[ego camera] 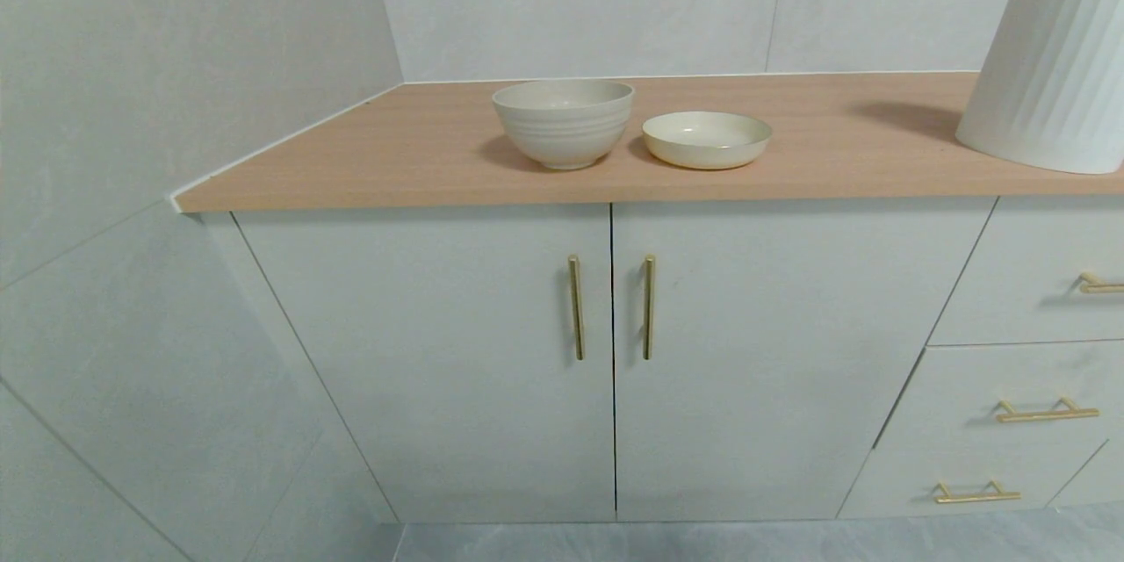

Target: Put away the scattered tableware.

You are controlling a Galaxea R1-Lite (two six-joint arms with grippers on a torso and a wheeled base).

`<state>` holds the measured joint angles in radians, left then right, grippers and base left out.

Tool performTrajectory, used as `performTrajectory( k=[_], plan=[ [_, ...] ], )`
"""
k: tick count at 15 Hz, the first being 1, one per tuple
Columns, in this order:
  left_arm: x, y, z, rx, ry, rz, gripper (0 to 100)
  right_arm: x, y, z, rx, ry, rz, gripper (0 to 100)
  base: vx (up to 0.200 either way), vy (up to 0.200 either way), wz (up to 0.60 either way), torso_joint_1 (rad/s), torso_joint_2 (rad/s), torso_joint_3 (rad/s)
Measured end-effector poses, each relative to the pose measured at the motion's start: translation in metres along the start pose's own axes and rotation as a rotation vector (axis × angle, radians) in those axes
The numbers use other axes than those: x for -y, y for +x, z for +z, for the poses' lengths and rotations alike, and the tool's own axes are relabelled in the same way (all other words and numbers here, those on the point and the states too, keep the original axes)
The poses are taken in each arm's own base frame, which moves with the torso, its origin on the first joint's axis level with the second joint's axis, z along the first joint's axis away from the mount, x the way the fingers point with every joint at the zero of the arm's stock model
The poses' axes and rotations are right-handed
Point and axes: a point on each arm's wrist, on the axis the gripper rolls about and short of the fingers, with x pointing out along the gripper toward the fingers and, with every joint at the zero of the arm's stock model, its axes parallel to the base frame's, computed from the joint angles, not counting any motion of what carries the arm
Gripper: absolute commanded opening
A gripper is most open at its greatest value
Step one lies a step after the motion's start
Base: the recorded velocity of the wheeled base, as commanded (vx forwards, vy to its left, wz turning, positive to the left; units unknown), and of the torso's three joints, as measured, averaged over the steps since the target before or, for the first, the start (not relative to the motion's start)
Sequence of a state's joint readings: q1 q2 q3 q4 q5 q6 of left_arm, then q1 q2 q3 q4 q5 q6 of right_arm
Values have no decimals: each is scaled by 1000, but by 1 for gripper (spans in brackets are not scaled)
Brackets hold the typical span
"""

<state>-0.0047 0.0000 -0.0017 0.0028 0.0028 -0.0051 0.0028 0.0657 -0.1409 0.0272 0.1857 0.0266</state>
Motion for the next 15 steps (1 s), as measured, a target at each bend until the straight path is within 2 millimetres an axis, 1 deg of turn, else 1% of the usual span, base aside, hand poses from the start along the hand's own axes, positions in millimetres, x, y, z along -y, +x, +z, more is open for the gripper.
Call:
performTrajectory(
  k=[2,4,7,9,11,15],
  plan=[
    [0,0,0,0,0,0,100,1,7,7,-56,12,15,100,0,0,0,0,0,0],
    [0,0,0,0,1,0,100,2,20,19,-135,30,45,100,0,0,0,0,0,0],
    [0,0,0,0,1,0,100,5,50,45,-253,66,152,100,0,0,0,0,0,0],
    [0,0,0,0,1,0,100,7,77,60,-299,78,208,100,0,0,0,0,0,0],
    [0,0,0,0,2,0,100,8,107,71,-295,75,258,100,0,0,0,0,0,0],
    [0,0,0,0,3,0,100,4,177,74,-267,61,354,100,0,0,0,0,0,0]
  ],
)
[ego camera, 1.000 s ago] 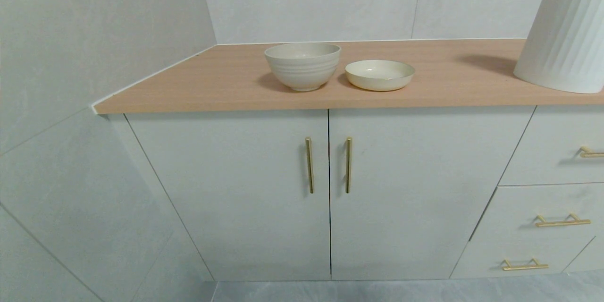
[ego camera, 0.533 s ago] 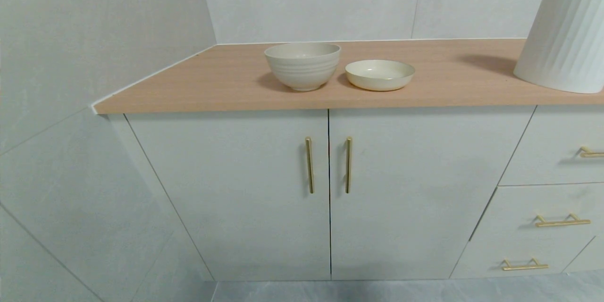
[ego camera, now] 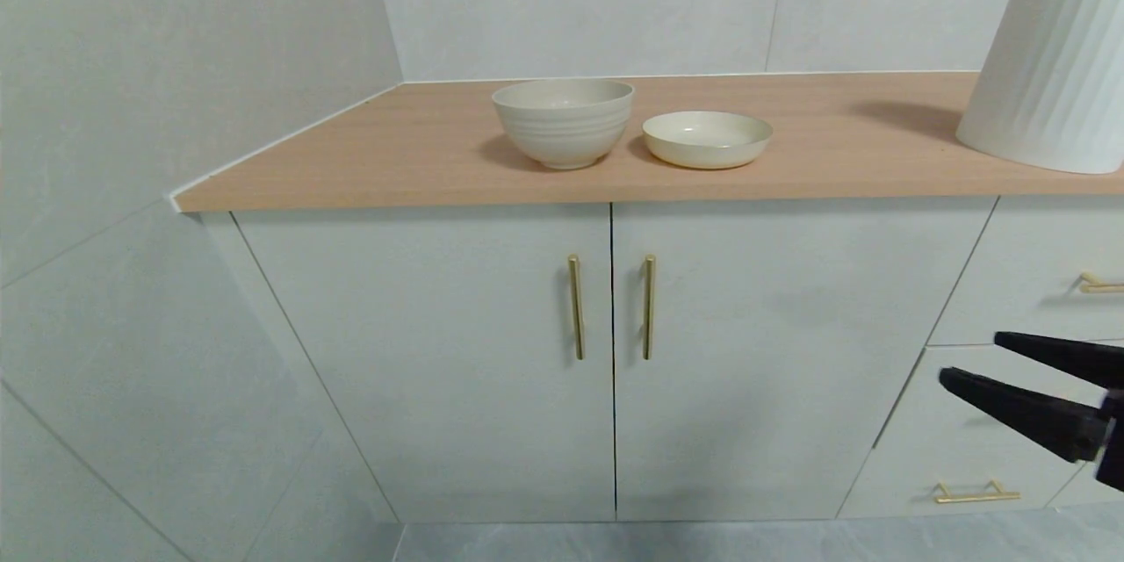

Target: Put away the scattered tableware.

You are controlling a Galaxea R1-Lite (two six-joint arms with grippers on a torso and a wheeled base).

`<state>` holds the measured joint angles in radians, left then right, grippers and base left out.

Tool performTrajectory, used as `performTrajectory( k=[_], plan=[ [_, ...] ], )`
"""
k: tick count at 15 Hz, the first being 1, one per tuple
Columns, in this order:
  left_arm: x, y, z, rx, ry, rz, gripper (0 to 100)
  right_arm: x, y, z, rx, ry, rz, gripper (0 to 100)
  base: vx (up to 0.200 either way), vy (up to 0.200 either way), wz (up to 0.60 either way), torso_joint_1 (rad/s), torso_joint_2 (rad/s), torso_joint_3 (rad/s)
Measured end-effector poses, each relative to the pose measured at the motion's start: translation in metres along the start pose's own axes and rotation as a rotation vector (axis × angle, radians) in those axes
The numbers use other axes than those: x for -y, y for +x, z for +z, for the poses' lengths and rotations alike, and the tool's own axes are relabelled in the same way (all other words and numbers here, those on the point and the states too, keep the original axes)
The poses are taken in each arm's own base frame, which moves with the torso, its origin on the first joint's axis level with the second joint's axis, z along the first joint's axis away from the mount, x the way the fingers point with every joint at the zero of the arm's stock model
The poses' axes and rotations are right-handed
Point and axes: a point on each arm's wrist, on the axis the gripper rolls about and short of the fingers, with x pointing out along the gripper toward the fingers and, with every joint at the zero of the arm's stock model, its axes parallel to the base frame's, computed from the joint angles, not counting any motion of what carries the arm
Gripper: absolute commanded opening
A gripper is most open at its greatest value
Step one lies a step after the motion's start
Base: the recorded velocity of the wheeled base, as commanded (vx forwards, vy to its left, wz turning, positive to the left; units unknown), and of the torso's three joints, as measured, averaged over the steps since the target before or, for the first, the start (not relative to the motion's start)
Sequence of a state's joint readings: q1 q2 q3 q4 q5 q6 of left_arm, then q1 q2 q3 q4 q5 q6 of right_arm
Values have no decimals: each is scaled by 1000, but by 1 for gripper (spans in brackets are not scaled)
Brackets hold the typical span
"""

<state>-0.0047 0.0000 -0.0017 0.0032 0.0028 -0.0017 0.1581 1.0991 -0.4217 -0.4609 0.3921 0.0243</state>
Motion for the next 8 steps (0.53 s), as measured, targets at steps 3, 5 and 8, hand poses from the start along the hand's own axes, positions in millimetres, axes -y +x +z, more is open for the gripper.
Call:
performTrajectory(
  k=[3,5,8],
  plan=[
    [0,0,0,0,0,0,100,5,48,17,0,-15,67,100,0,0,0,0,0,0],
    [0,0,0,0,0,0,100,4,75,29,-9,-20,106,100,0,0,0,0,0,0],
    [0,0,0,0,0,0,100,-13,109,50,-93,-16,195,100,0,0,0,0,0,0]
  ],
)
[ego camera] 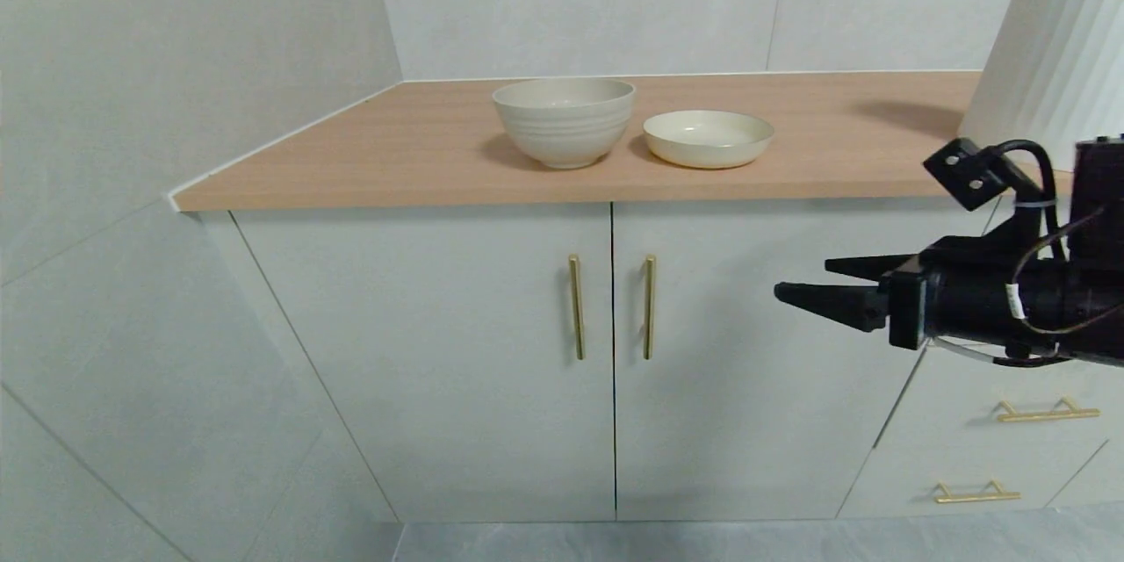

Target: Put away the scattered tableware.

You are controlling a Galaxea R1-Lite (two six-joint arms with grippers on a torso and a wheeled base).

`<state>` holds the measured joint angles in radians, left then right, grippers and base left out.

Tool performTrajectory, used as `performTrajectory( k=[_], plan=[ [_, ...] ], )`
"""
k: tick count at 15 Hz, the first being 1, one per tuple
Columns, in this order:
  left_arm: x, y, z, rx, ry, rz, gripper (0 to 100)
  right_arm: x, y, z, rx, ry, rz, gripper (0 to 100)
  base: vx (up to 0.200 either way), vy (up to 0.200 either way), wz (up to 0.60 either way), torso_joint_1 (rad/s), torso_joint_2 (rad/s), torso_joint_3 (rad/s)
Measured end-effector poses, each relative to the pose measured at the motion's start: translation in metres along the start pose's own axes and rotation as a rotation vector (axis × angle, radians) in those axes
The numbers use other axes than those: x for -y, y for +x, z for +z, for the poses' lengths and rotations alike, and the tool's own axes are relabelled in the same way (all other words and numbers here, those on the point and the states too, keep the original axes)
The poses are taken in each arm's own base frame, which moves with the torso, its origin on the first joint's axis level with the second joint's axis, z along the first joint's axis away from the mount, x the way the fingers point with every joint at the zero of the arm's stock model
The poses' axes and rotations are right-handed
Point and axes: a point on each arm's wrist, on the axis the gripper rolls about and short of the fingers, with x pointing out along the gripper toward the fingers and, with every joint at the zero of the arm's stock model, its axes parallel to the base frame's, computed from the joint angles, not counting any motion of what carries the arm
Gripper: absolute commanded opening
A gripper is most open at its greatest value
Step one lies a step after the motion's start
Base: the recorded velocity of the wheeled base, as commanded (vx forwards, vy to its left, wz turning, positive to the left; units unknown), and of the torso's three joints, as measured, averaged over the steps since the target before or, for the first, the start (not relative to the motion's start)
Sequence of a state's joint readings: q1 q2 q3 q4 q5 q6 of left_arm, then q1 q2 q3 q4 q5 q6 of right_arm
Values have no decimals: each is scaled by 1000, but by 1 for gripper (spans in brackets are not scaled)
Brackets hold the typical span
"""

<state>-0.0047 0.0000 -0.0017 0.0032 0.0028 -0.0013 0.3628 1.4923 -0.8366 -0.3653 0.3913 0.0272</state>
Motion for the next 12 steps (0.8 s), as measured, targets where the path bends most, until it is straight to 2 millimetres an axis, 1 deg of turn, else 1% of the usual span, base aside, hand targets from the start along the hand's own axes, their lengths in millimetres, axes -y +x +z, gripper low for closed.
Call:
performTrajectory(
  k=[1,3,7,9,12],
  plan=[
    [0,0,0,0,0,0,100,-7,8,2,-31,2,35,100,0,0,0,0,0,0],
    [0,0,0,0,1,0,100,-16,23,2,-56,4,66,100,0,0,0,0,0,0],
    [0,0,0,0,0,0,100,-22,53,4,-44,109,57,100,0,0,0,0,0,0],
    [0,0,0,0,0,0,100,-27,69,4,-5,148,69,100,0,0,0,0,0,0],
    [0,0,0,0,0,0,100,-31,90,-4,12,172,94,100,0,0,0,0,0,0]
  ],
)
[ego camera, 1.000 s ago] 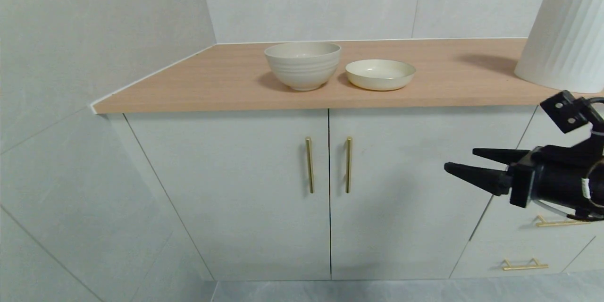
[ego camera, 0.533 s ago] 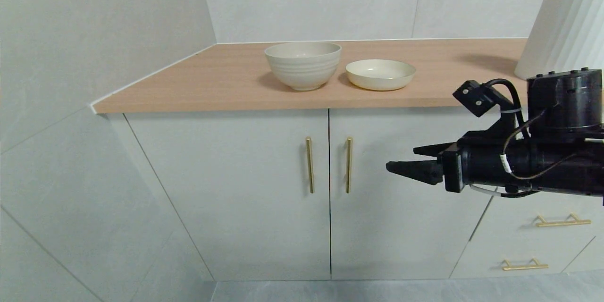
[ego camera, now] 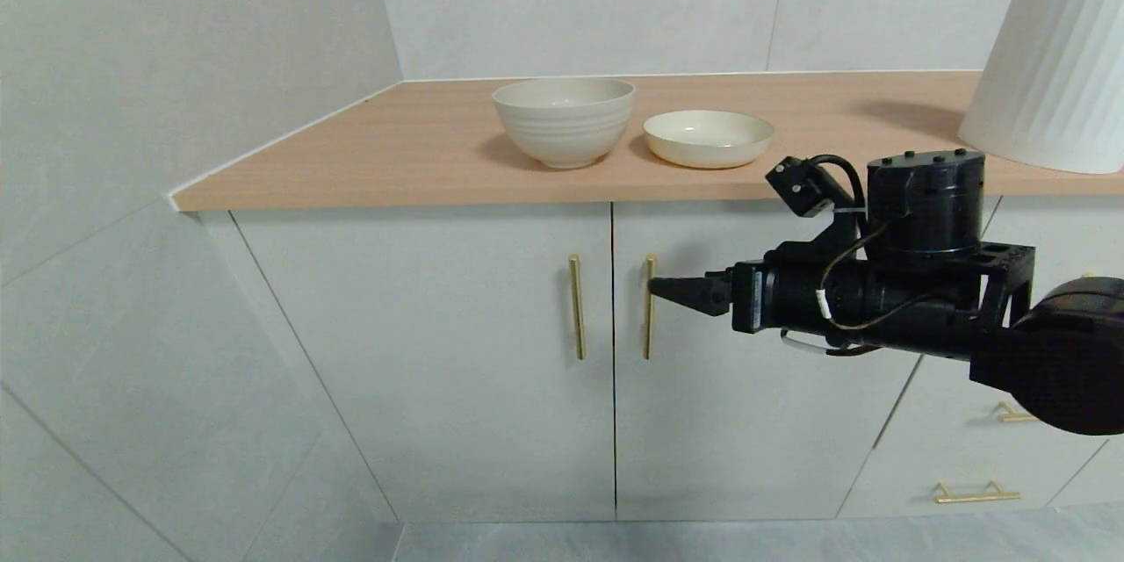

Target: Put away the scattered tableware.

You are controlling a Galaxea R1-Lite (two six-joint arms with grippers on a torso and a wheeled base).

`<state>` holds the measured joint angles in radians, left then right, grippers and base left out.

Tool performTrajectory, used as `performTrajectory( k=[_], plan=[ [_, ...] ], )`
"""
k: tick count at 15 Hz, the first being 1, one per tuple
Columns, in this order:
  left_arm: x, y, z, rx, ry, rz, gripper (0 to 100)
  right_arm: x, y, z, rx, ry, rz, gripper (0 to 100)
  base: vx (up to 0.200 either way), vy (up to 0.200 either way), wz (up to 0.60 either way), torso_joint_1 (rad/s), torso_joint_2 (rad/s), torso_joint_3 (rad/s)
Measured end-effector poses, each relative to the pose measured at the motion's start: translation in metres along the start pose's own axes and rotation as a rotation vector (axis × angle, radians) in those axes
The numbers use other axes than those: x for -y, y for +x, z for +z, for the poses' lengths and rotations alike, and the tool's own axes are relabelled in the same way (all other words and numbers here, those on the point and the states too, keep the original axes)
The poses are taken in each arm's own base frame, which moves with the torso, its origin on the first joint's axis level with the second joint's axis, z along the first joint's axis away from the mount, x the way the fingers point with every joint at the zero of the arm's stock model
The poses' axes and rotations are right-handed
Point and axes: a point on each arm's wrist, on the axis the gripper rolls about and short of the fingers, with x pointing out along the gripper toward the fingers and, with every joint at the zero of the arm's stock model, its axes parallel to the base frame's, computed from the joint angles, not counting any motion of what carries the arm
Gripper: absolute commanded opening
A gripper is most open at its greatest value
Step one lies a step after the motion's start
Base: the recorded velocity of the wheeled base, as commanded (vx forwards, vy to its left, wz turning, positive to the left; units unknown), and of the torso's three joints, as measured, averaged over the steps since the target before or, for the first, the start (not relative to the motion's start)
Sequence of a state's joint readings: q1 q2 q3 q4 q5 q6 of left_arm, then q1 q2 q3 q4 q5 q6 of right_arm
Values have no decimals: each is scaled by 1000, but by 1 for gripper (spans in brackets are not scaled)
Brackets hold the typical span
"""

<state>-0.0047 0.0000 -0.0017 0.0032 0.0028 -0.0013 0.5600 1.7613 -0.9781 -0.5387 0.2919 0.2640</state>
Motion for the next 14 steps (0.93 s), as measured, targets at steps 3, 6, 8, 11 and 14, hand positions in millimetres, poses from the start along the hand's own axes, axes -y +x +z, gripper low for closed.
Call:
performTrajectory(
  k=[3,6,8,11,14],
  plan=[
    [0,0,0,0,0,0,100,7,18,-12,-26,22,-1,100,0,0,0,0,0,0],
    [0,0,0,0,0,0,100,10,28,-17,-23,74,4,100,0,0,0,0,0,0],
    [0,0,0,0,0,0,100,13,35,-18,22,66,18,100,0,0,0,0,0,0],
    [0,0,0,0,0,0,100,17,50,-31,31,62,27,100,0,0,0,0,0,0],
    [0,0,0,0,0,0,100,16,65,-39,90,55,57,100,0,0,0,0,0,0]
  ],
)
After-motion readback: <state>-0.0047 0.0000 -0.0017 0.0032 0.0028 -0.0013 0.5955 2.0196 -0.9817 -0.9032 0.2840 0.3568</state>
